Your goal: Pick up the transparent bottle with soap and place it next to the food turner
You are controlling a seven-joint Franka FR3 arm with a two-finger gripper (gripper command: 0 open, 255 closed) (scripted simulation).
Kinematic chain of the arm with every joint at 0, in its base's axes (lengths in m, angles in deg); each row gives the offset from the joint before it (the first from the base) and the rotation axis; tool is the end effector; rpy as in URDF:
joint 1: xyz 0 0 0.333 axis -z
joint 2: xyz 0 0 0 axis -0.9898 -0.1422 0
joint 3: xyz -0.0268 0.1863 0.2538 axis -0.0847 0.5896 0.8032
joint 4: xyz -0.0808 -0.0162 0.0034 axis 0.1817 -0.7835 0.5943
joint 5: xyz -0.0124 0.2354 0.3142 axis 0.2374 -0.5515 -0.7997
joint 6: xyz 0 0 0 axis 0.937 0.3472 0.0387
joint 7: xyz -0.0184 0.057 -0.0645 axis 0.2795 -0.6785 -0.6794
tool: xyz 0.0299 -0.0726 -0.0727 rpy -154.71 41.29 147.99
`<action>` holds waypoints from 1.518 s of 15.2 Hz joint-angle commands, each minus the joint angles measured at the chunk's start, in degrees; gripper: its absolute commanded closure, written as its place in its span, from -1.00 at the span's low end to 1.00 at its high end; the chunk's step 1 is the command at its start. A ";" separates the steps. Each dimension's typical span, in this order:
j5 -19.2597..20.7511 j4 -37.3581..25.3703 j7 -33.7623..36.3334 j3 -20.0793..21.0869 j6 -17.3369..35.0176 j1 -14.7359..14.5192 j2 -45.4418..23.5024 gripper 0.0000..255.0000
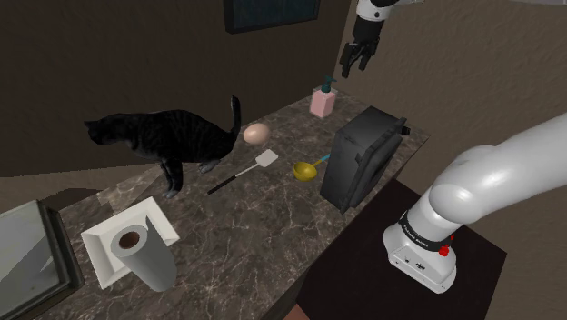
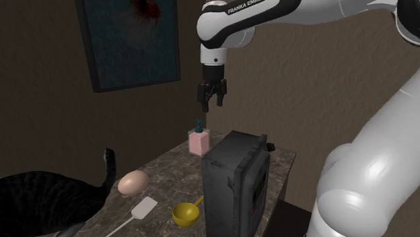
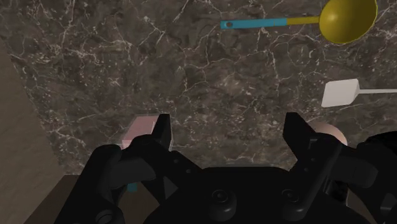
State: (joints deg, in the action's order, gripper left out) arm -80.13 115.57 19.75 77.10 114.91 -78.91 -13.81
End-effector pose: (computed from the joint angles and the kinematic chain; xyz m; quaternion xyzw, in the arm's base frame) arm 0.4283 -0.1061 0.5531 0.9996 -0.0072 0.0189 0.0189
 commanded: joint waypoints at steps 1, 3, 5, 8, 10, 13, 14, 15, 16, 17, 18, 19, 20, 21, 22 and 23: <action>-0.51 -2.33 -2.21 -1.58 1.61 0.20 -4.08 -1.00; -1.32 -4.78 -4.42 -3.03 3.06 0.42 -8.21 -1.00; -2.41 -7.55 -6.69 -4.36 4.26 0.68 -12.47 -1.00; -4.52 -12.30 -10.18 -6.03 5.54 1.29 -19.09 -1.00; -6.19 -15.89 -12.51 -6.89 6.01 1.90 -23.65 -1.00; -8.91 -21.98 -15.87 -7.72 6.11 3.21 -30.70 -1.00; -9.83 -24.22 -16.92 -7.85 5.97 3.76 -33.10 -1.00; -10.75 -26.56 -17.93 -7.95 5.74 4.36 -35.54 -1.00; -11.66 -29.03 -18.88 -8.00 5.42 4.99 -38.00 -1.00; -12.54 -31.63 -19.78 -7.97 5.01 5.69 -40.50 -1.00; -13.40 -34.36 -20.61 -7.90 4.51 6.43 -43.04 -1.00; -14.22 -37.26 -21.37 -7.79 3.90 7.21 -45.64 -1.00; -14.58 -38.69 -21.70 -7.68 3.58 7.63 -46.88 -1.00; -14.62 -38.11 -21.74 -7.61 4.28 7.63 -47.01 -1.00; -14.68 -37.55 -21.79 -7.56 4.98 7.61 -47.15 -1.00; -14.75 -37.01 -21.84 -7.52 5.68 7.58 -47.31 -1.00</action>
State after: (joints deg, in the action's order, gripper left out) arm -94.80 78.11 -2.00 69.53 119.95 -71.32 -60.95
